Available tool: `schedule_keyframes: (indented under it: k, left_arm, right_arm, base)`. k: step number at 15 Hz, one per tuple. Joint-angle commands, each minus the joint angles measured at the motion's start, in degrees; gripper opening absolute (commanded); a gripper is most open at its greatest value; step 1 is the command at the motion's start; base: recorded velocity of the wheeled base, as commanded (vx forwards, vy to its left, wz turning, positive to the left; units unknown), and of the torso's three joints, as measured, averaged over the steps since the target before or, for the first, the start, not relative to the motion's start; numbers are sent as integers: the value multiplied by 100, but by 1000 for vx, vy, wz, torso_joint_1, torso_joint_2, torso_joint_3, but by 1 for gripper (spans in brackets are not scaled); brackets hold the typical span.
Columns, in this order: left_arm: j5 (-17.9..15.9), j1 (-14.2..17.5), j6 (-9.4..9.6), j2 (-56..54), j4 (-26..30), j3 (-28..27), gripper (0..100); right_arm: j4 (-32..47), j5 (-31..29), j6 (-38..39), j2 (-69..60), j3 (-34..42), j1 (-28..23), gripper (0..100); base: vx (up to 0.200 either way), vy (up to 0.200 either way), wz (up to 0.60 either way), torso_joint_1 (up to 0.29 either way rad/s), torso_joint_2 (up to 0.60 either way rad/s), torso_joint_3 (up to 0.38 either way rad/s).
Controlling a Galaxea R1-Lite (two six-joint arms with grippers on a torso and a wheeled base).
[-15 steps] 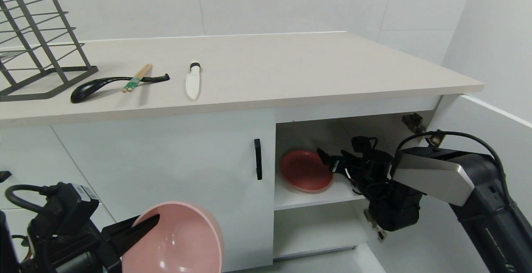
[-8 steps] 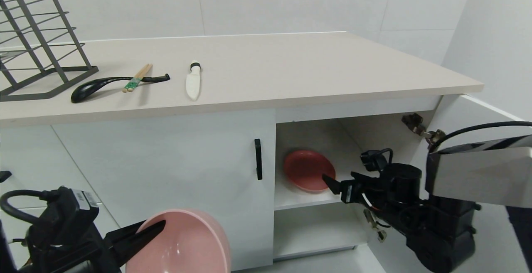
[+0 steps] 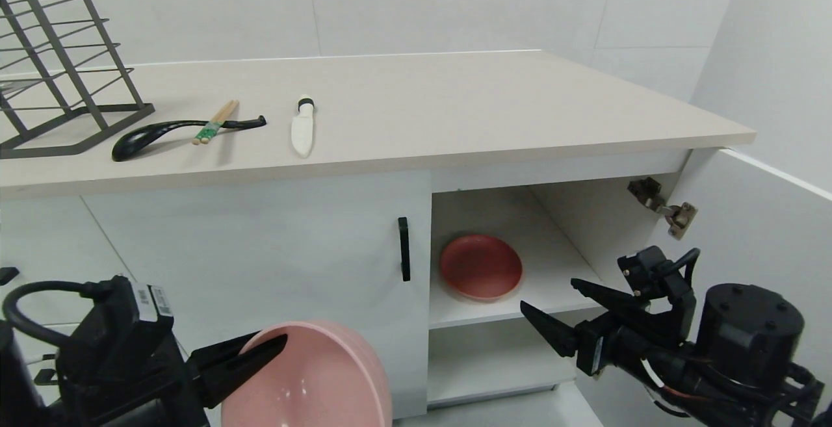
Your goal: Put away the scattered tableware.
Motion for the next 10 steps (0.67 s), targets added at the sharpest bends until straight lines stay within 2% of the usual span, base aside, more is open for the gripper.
schedule_keyframes:
  k: [1,2,4,5,6,9,10]
  left_arm:
    - [27,-574,-3,441,0,-444,0]
    - [53,-785,-3,600,0,-558,0]
    - [396,-1313,-3,1197,-61,-927,0]
    - [809,-1647,14,1602,-88,-1182,0]
    - [994,-1805,76,1760,-88,-1314,0]
    - [1802,-2209,577,2393,-176,-1744,0]
    - [2206,-2376,621,2595,-263,-1859,0]
  right_arm:
    - [-3,0,4,-468,142,65,100]
    - [-3,0,4,-494,151,-5,100]
    - [-3,0,-5,-714,178,-163,100]
    - [-3,0,-14,-793,178,-163,100]
    - [-3,0,-14,-802,178,-172,100]
    - [-3,9,-49,-907,169,-348,100]
    - [-3,9,-58,-925,160,-409,100]
  base:
    - [0,0,0,0,0,0]
    - [0,0,0,0,0,0]
    - [0,0,0,0,0,0]
    - [0,0,0,0,0,0]
    - [0,0,0,0,0,0]
    - [0,0,0,0,0,0]
    - [0,0,0,0,0,0]
